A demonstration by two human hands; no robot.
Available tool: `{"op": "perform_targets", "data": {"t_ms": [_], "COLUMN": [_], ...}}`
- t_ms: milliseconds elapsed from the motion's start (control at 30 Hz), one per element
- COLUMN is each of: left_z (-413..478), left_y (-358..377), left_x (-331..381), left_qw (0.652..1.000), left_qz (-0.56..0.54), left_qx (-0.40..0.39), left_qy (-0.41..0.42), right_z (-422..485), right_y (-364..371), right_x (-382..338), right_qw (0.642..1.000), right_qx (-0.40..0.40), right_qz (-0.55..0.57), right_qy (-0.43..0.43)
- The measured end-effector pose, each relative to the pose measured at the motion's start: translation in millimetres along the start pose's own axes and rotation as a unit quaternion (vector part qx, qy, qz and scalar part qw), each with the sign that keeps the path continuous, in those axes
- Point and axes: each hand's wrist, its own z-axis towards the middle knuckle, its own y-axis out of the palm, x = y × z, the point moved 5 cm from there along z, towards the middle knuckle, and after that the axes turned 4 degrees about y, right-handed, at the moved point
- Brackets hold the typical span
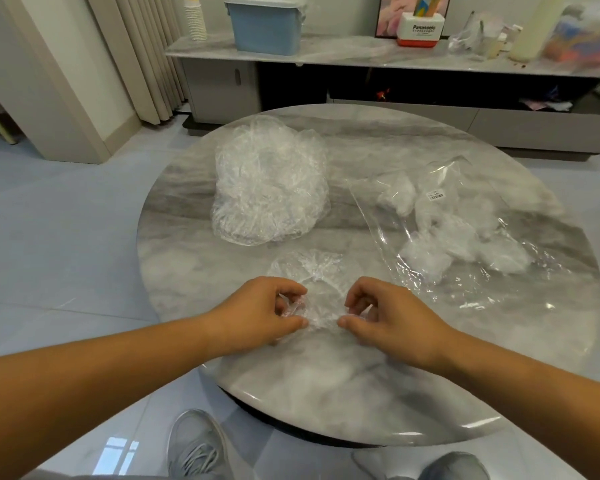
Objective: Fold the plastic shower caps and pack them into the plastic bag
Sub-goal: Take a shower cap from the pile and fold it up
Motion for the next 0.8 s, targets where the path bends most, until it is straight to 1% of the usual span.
{"op": "perform_targets", "data": {"t_ms": [67,200,267,367,400,467,533,567,633,733,800], "left_z": [3,9,10,13,14,15,16,15,14,12,11], "left_y": [1,0,0,1,1,2,0,-1,-4,-10,-14], "left_x": [2,0,-2,-3,-3,-3,-3,-3,-3,0,6], "left_qw": [1.0,1.0,1.0,0.999,0.999,0.999,0.999,0.998,0.996,0.987,0.977], "left_qz": [-0.018,0.008,0.011,-0.012,-0.013,0.007,0.03,0.038,0.069,0.139,0.198], "left_qx": [0.01,0.023,0.025,0.029,0.03,0.034,0.041,0.045,0.054,0.075,0.08], "left_qy": [-0.005,0.0,-0.002,-0.006,-0.005,0.001,0.005,0.003,0.002,0.012,0.022], "right_z": [4,7,8,4,2,-3,-6,-6,-6,-5,-1], "right_y": [4,3,1,-3,-2,4,14,19,21,16,12], "right_x": [3,3,0,-10,-15,-23,-24,-21,-15,-15,-12], "right_qw": [1.0,1.0,0.999,0.993,0.99,0.98,0.964,0.96,0.966,0.98,0.993], "right_qx": [0.007,0.01,0.028,0.083,0.087,0.061,0.013,-0.015,-0.043,-0.049,-0.065], "right_qz": [-0.019,-0.021,-0.038,-0.047,-0.047,-0.073,-0.137,-0.16,-0.158,-0.107,-0.036], "right_qy": [-0.003,0.008,-0.009,-0.072,-0.102,-0.172,-0.228,-0.229,-0.2,-0.16,-0.093]}}
